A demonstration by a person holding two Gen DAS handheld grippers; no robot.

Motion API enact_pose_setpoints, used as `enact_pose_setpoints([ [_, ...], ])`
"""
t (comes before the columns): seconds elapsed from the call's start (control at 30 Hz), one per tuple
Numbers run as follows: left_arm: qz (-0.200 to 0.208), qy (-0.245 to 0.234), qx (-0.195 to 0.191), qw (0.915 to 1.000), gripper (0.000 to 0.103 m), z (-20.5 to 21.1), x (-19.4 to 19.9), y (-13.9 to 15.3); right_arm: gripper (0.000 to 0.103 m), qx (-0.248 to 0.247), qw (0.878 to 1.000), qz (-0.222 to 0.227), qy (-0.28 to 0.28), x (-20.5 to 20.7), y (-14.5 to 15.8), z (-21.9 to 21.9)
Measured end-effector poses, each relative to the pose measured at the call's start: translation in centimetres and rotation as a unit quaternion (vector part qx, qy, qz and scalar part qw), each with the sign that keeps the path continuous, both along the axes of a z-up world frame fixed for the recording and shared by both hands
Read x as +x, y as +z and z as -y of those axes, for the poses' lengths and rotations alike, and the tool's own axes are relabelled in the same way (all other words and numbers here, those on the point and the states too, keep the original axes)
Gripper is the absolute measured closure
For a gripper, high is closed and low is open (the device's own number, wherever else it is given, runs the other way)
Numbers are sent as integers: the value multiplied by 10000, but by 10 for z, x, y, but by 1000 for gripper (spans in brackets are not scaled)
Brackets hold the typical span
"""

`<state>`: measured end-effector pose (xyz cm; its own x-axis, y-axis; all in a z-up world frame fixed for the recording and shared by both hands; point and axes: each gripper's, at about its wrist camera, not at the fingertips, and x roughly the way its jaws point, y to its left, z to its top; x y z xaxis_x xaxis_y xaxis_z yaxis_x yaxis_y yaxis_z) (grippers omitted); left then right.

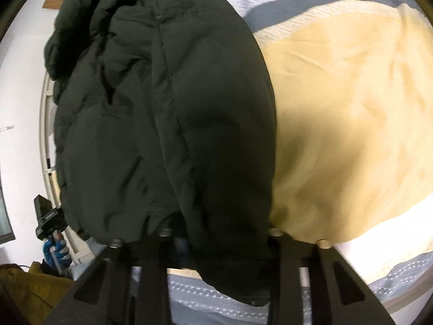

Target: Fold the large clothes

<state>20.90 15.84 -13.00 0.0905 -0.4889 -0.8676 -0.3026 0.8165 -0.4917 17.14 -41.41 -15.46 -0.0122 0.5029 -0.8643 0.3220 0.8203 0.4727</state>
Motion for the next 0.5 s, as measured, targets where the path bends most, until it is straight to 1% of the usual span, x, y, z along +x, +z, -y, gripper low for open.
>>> enact_pose_setpoints([
  [0.07,49,-34,39,10000,93,4,5,8,89,-48,9998,89,158,3,9,-5],
  [0.17,166,-56,78,9998,94,10,11,22,92,-80,9994,230,229,8,14,-12],
  [0.23,223,-36,74,9997,94,9,16,29,93,-85,9992,354,186,10,21,-11],
  [0.27,257,-10,67,9996,94,9,19,33,93,-91,9991,385,167,12,34,-11],
  [0.3,287,15,56,9996,94,3,20,35,93,-109,9989,437,139,13,38,-10],
  [0.33,318,47,40,9995,94,0,21,39,93,-124,9987,471,122,28,40,-1],
  [0.5,546,230,-125,9982,94,-8,30,59,93,-177,9969,766,32,32,70,4],
])
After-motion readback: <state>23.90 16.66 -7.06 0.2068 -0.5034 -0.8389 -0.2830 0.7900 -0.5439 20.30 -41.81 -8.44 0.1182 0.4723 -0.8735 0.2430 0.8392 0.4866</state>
